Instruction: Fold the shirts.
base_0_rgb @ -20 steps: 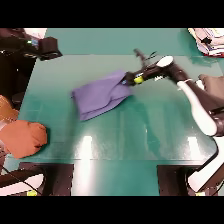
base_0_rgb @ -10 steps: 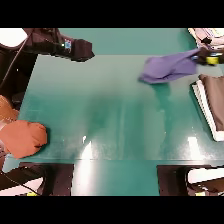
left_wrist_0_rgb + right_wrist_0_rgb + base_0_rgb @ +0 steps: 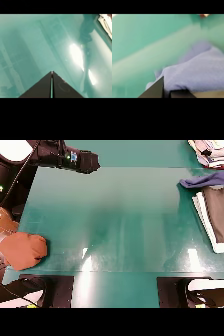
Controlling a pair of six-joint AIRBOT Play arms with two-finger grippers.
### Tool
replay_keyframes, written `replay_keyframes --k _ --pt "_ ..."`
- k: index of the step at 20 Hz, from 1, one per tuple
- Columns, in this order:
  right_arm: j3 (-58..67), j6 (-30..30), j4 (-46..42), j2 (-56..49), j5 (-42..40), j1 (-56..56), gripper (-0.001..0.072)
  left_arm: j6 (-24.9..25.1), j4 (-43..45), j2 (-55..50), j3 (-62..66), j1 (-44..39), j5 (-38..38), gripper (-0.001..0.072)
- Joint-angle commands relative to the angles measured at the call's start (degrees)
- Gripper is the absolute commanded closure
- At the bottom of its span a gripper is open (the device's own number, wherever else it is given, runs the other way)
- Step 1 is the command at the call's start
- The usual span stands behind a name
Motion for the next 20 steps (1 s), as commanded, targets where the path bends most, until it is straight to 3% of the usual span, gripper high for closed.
replay_keyframes --k 1,5,12,19,20 --pt "8.2 -0.1 -0.1 0.0 0.5 -0.8 0.0698 0.0 0.0 0.0 0.0 0.0 0.1 0.0679" --pt "16.3 -0.1 -0.2 0.4 8.3 -3.6 0.0698 0.1 0.1 0.0 0.0 0.0 -1.1 0.0679" --pt "0.3 -2.0 -1.6 12.3 12.2 -12.2 0.0698 1.5 0.1 0.0 0.0 0.0 -2.8 0.0679" --pt "-22.4 -2.0 -23.3 24.0 17.1 -18.0 0.0689 1.6 0.1 0.0 0.0 0.0 -3.4 0.0679" --pt "-25.2 -2.0 -26.0 25.4 17.3 -18.8 0.0623 1.6 0.1 0.0 0.0 0.0 -3.4 0.0679"
